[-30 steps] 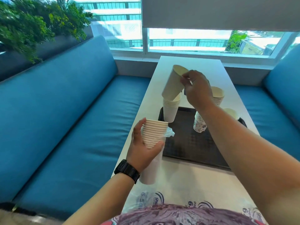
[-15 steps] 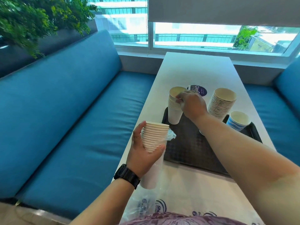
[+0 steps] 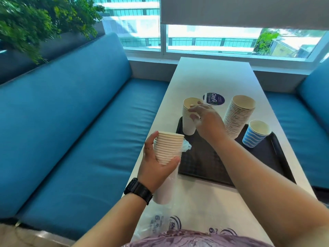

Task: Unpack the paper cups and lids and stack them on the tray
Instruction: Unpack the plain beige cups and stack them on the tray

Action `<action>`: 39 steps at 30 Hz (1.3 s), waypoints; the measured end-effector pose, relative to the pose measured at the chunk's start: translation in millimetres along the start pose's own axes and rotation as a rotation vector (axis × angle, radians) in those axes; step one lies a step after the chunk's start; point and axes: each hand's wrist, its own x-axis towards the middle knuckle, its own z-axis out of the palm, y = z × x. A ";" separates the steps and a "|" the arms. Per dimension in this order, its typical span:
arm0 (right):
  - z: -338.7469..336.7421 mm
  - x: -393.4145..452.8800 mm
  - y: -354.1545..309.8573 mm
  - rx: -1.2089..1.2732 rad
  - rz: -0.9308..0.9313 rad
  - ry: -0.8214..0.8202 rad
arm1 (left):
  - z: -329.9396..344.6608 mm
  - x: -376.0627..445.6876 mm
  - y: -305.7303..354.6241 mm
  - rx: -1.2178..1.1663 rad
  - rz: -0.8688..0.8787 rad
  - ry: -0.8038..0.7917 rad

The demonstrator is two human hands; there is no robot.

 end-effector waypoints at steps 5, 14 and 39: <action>-14.4 -30.1 -33.3 0.261 0.110 -0.090 | 0.4 -0.2 3.0 0.034 -0.001 0.002; -30.2 -56.9 -49.3 0.454 0.064 -0.416 | -1.8 -5.1 16.7 0.030 0.033 0.021; -41.8 -52.6 -56.0 0.446 0.084 -0.377 | -7.2 -11.2 26.1 0.111 0.155 -0.046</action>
